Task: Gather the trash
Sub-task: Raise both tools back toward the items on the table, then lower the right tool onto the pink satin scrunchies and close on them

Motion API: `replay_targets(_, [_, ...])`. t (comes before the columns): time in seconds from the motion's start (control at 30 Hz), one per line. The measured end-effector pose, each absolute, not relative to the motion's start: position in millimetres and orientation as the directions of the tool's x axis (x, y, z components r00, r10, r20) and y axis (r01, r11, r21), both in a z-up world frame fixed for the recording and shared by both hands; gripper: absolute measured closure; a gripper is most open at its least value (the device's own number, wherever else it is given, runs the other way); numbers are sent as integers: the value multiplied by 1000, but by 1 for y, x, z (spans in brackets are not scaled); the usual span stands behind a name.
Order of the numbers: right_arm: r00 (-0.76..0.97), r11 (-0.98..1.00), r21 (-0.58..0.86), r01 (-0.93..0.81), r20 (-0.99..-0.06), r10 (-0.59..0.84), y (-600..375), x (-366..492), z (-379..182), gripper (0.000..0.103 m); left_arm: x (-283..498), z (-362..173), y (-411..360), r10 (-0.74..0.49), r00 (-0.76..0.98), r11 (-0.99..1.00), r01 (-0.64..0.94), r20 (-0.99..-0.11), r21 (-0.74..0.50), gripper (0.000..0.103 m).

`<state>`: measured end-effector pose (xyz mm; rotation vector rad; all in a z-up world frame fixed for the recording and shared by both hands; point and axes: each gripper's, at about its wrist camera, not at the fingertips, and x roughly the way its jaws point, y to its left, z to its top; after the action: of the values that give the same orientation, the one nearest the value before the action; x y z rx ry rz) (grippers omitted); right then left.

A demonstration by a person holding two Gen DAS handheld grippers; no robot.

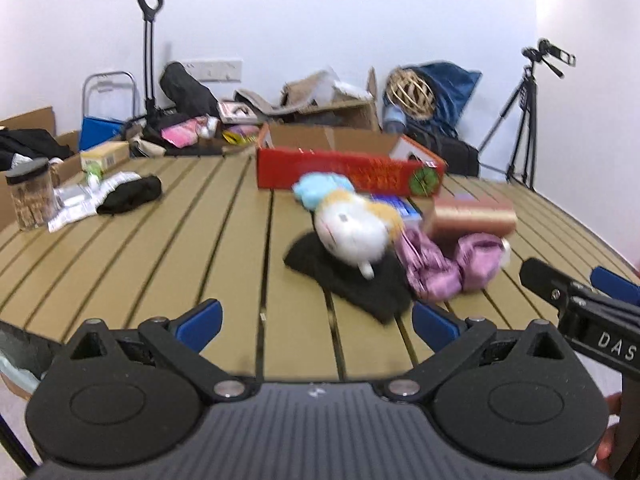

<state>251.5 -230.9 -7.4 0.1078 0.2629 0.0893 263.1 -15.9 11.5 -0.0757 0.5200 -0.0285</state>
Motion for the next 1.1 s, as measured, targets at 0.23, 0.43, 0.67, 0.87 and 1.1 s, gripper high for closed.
replay_targets(0.23, [959,993,97,-74,-267,97,-222,284,-3,0,289,17,-7,-17,869,994,-39,-495,-104,0])
replay_targets(0.43, [944,995,77,-65,-319,86,-214,312,-14,0,307,21,-5,-4,877,994,-52,-481,-101,0])
replay_targets(0.67, [920,995,89,-43,-386,74,-202,347,-33,0,326,17,4,9,874,987,-84,-486,-134,0])
replay_targets(0.87, [904,997,76,-25,-425,55,-192,369,-41,0,333,8,15,13,860,983,-105,-510,-152,0])
replay_targets(1.1, [880,997,79,-21,-471,56,-183,381,-52,0,339,0,23,19,848,980,-121,-530,-158,0])
